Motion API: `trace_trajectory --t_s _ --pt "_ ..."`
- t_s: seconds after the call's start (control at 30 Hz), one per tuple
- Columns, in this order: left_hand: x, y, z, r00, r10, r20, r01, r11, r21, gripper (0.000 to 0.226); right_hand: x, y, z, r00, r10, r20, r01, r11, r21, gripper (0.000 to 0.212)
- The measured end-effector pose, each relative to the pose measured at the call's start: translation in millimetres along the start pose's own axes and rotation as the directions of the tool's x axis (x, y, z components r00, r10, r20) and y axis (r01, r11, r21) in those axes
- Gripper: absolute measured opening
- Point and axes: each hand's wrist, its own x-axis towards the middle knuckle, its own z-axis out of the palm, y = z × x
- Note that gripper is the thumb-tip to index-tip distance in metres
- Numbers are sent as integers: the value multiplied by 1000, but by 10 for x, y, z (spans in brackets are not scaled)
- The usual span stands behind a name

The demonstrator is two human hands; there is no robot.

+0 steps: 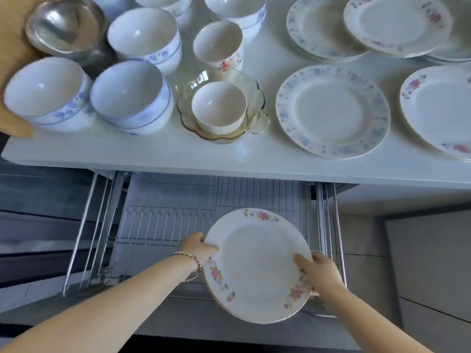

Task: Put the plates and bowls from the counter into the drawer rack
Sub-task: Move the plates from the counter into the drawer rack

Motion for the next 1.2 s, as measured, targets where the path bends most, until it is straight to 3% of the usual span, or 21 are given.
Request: trace_trajectory --t_s 0.13,0.23,0.33,0.43,0.53,0.67,0.8,0.9,1.07,1.13,1.2 --pt "743 21 311 998 20 -58 -17 999 46 21 755 -16 272 998 34 -59 -35 999 -10 40" --pt "1248 163 523 993 69 -93 -68 998 11 6 1377 -36 382 993 35 -114 -33 999 13 32" --pt "1642 344 754 987 93 -131 -108 988 -112 26 1844 -166 386 980 -3 -199 12 999 44 31" --pt "1918 533 936 983 118 -140 -138 981 -140 29 2146 -277 291 955 -47 -291 62 997 44 30" --pt "2156 713 1031 975 166 -150 -185 975 -125 29 2355 -343 226 934 -76 -349 92 995 31 25" --pt "2386 844 1083 960 213 -180 -238 962 -134 17 2518 -348 309 912 -46 -407 92 991 94 33" --pt "2432 860 1092 951 256 -175 -280 951 -133 24 2503 -312 346 884 1 -468 75 987 144 41" --pt "2397 866 1146 943 275 -189 -303 942 -144 27 2475 -322 376 860 -8 -510 147 962 232 48" --pt "2299 865 1200 938 226 -263 -295 920 -259 33 2391 -129 395 888 -107 -447 212 959 190 59" --pt "2216 828 1231 941 213 -262 -271 940 -209 35 2248 12 375 902 -162 -399 231 964 132 61" --pt "2035 743 1278 956 188 -225 -209 975 -73 46 1997 156 312 931 -192 -310 180 981 -68 48"
